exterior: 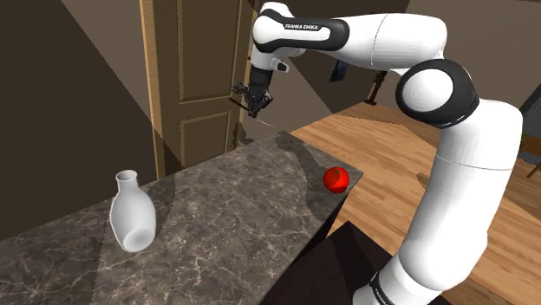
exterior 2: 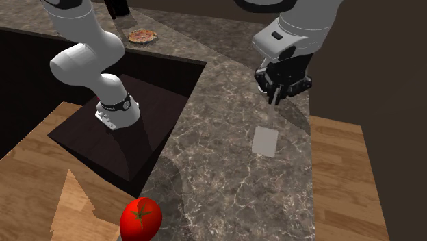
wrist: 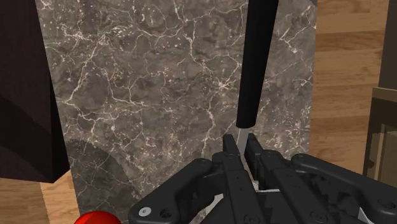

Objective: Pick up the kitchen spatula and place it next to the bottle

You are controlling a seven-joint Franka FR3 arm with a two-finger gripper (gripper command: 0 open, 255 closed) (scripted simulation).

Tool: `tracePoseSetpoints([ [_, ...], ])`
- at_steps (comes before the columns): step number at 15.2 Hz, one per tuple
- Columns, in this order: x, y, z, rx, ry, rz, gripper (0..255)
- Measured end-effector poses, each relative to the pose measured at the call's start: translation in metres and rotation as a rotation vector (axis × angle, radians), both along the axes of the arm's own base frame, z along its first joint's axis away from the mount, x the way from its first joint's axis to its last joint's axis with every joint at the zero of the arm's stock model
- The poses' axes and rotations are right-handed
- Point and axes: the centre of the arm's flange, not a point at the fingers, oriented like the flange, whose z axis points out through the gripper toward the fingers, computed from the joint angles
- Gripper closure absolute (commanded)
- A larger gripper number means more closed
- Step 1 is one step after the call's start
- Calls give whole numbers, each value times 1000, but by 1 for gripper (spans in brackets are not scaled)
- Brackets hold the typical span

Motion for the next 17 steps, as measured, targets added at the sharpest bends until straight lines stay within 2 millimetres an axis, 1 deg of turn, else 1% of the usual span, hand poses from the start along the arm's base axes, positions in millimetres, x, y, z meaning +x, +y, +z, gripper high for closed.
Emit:
tracePoseSetpoints([
  [2, -6, 28, 0, 0, 1, 0, 255],
  [6, -16, 74, 0, 0, 1, 0, 255],
  [8, -22, 105, 1, 0, 1, 1, 255],
  [10, -26, 131, -3, 0, 0, 0, 255],
  [12, -36, 156, -1, 0, 0, 0, 255],
  [13, -36, 169, -1, 0, 0, 0, 255],
  [14, -40, 179, -5, 0, 1, 0, 255],
  [15, -46, 196, -6, -1, 1, 1, 255],
  [17, -48, 208, -8, 0, 0, 0, 255],
])
